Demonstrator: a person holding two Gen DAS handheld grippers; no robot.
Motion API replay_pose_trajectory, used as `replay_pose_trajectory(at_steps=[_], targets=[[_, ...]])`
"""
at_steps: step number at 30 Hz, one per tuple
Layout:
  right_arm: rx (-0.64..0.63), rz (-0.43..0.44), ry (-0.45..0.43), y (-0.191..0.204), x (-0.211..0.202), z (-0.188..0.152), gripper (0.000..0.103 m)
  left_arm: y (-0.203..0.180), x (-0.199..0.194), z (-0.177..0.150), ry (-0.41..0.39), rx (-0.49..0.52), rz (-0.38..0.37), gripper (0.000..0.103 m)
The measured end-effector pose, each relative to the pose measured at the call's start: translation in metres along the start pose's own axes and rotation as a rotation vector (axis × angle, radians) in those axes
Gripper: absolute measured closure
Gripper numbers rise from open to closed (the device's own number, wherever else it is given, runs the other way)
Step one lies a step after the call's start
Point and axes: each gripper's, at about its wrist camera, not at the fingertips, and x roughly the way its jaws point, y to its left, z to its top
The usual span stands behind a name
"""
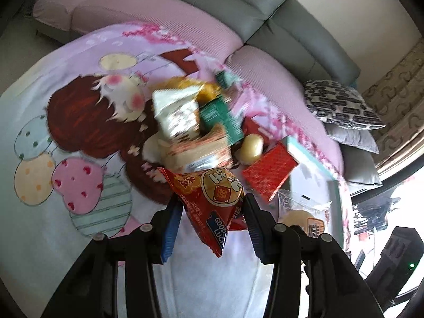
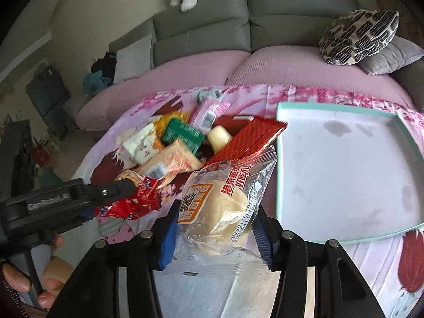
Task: Organize snacks
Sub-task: 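Lift the chip bag and bun and carry both over the white tray, then open both grippers to drop the chip bag and bun into the tray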
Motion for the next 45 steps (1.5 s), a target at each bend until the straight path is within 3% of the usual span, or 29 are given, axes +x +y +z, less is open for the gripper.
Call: replay_pose_trajectory(at_steps=[6, 14, 20, 24, 33, 41, 42, 43, 45], targets=[[0.050, -0.053, -0.074, -0.020, -0.019, 0.022, 0.049, -0.041, -0.006, 0.018, -0.030, 0.074, -0.053, 0.054], [0.187, -0.212, -0.177, -0.084, -0.044, 0.057, 0.049, -0.125, 0.010, 0.035, -0.054, 0.253, -0.161, 0.054], [0.299, -0.345, -0.179, -0.147, -0.042, 0.056, 0.049, -0.181, 0.041, 0.028, -0.036, 0.366, -0.245, 0.054], [0.370, -0.395, -0.176, -0.189, -0.043, 0.044, 0.049, -0.207, 0.077, 0.019, 0.013, 0.417, -0.239, 0.054], [0.477, -0.472, -0.166, -0.242, -0.045, 0.027, 0.049, -0.216, 0.158, 0.007, 0.153, 0.382, -0.245, 0.054], [0.515, -0.457, -0.147, -0.262, -0.035, 0.021, 0.048, -0.225, 0.192, 0.012, 0.186, 0.356, -0.215, 0.053], [0.520, -0.453, -0.149, -0.264, -0.035, 0.021, 0.048, -0.225, 0.195, 0.013, 0.193, 0.347, -0.216, 0.047], [0.527, -0.450, -0.151, -0.266, -0.035, 0.020, 0.048, -0.225, 0.197, 0.014, 0.199, 0.339, -0.213, 0.034], [0.545, -0.446, -0.156, -0.271, -0.038, 0.018, 0.046, -0.224, 0.195, 0.015, 0.197, 0.332, -0.202, 0.025]])
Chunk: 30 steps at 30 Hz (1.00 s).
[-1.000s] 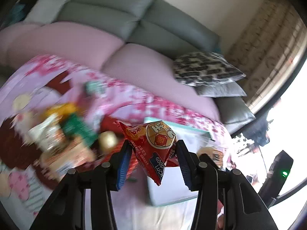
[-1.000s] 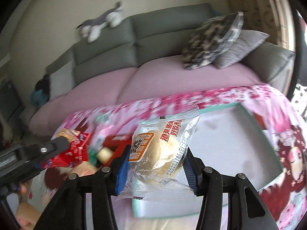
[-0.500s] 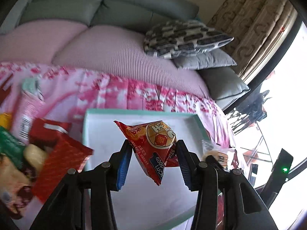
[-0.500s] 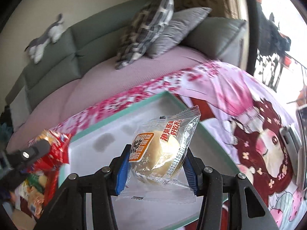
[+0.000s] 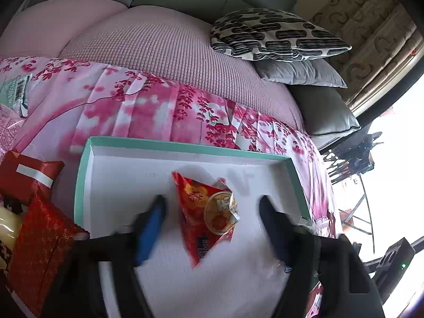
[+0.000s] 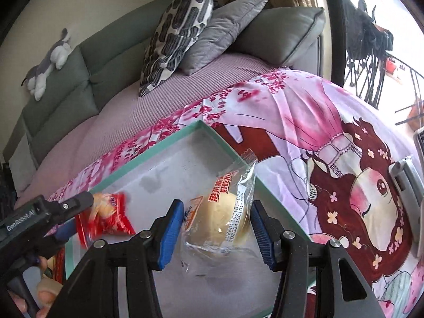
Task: Organize snacks
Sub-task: 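Open both grippers to drop the chip bag and bun into the tray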
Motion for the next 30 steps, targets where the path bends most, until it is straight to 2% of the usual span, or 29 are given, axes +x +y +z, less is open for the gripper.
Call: replay_pose_trajectory(at_steps=[3, 9, 17, 19, 21, 30], targets=[[0.009, -0.006, 0.001, -0.005, -0.003, 0.001, 0.042, -0.005, -0.006, -0.003, 0.003, 0.020, 0.027, 0.024], [-0.031, 0.007, 0.016, 0.005, -0.021, 0.000, 0.028, -0.014, -0.041, -0.017, -0.040, 0.068, 0.077, 0.012], [-0.157, 0.056, 0.021, 0.043, -0.034, -0.013, 0.013, 0.015, -0.096, -0.034, -0.186, 0.112, 0.309, 0.004], [-0.175, 0.079, 0.023, 0.055, -0.032, -0.017, 0.010, 0.032, -0.109, -0.036, -0.214, 0.078, 0.363, 0.004], [-0.185, 0.097, 0.035, 0.065, -0.030, -0.021, 0.005, 0.048, -0.121, -0.036, -0.238, 0.031, 0.383, 0.004], [-0.295, 0.199, 0.070, 0.125, -0.027, -0.050, 0.000, 0.118, -0.180, -0.045, -0.376, -0.156, 0.552, 0.004]])
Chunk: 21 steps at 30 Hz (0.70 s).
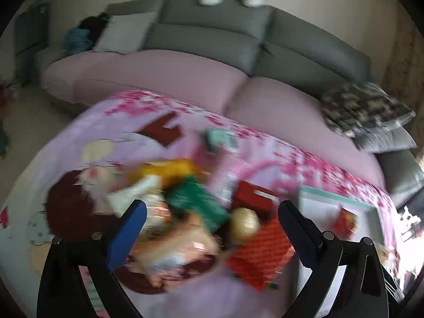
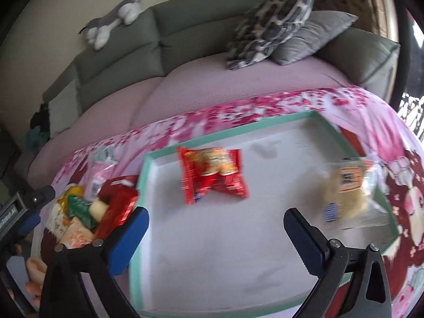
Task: Organize snacks
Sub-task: 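Open both grippers to drop the chip bag and bun into the tray, then move both grippers back over the remaining snack pile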
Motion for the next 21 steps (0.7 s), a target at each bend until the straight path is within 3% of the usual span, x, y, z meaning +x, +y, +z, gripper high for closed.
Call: replay_pose_trajectory(at_steps=[11, 21], targets=[[-0.088, 0.083, 0.025, 0.070, 0.014, -0.019, 0.000, 0.095, -0.006, 0.001, -0.005, -0.132, 0.185, 0.003], [-0.187, 0.134, 0.063, 0.132, 0.029, -0.037, 0.000, 0.146, -0.005, -0.002, 0.020, -0.231, 0.205, 0.003]])
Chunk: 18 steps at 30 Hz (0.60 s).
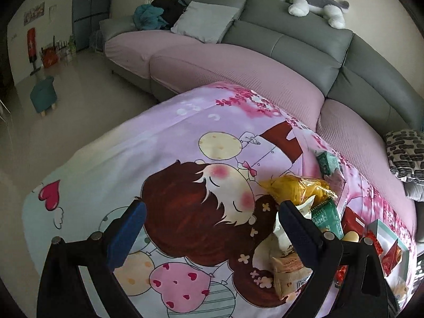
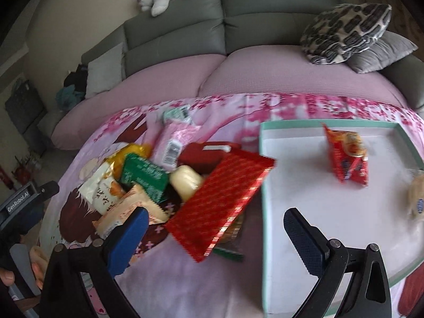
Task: Organize snacks
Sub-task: 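Move both grippers back over the remaining snack pile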
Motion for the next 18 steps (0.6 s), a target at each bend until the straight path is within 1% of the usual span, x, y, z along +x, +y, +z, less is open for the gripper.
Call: replay_pose_trajectory(at_steps=[5, 10, 12, 14, 18], targets=[[-0.023, -0.011, 0.019, 0.013, 0.010, -0.003, 0.000, -0.010, 0.009, -0.005, 0.043, 0.022, -0.040, 0.003], [-0.021, -0.057, 0.019, 0.010, 0.013, -0.003, 0.000, -0.028, 0.017, -0.013, 0.089, 0.050, -0.113, 0.003], [-0.013, -0.072, 0.015, 0.006, 0.011, -0.003, 0.000, -0.038, 0.020, -0.018, 0.116, 0.081, -0.132, 0.003], [-0.014, -0.088, 0.010, 0.003, 0.010, -0.002, 0.000, -0.047, 0.019, -0.022, 0.119, 0.118, -0.145, 0.003], [-0.014, -0.110, 0.001, -0.002, 0.007, 0.000, 0.000, -0.066, 0.016, -0.028, 0.134, 0.227, -0.150, 0.003]])
